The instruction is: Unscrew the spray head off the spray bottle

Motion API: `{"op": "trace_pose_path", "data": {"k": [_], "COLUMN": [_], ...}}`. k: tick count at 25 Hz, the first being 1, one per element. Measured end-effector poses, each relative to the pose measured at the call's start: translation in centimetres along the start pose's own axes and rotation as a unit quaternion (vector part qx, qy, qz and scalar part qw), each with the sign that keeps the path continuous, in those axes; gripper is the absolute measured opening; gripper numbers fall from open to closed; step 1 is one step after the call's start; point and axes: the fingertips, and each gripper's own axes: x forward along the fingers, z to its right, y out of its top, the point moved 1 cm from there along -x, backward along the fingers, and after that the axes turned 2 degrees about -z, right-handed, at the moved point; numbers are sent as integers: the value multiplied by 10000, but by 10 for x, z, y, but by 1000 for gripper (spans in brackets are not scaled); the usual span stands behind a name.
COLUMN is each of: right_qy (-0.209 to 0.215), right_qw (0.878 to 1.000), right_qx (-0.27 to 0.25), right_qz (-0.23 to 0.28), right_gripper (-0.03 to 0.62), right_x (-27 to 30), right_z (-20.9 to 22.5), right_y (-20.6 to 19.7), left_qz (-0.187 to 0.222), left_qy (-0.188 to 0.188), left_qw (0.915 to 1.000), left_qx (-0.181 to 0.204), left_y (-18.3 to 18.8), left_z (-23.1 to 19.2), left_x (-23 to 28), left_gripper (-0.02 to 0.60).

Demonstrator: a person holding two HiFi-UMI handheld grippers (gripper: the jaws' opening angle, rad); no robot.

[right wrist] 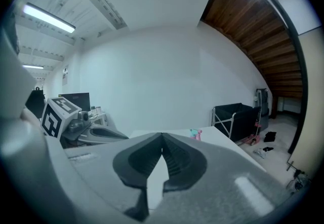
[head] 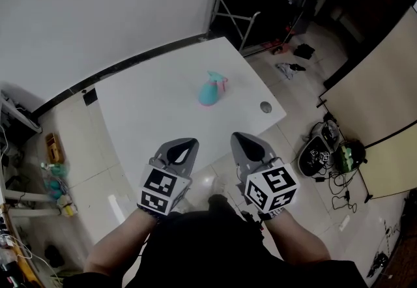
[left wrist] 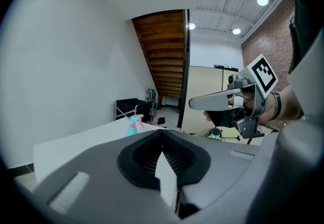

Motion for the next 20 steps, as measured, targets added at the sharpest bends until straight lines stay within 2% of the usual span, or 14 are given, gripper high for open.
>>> {"op": "trace_pose_path", "data": {"k": [10, 20], "right_qy": [361, 915], "right_qw": [9993, 9957], "right_qx": [105, 90], "right_qz": [-16, -134], "right_gripper": [-9, -9], "right_x": [45, 82], "right_z": [41, 114], "right_y": [3, 12], "left_qz": [-248, -524], "left_qy": [259, 888], "left_qw": [9993, 9943], "left_qx": [-88, -281], "left_y": [-2, 3], "left_z": [-23, -40], "left_x": [49, 122], "left_gripper": [15, 15]}}
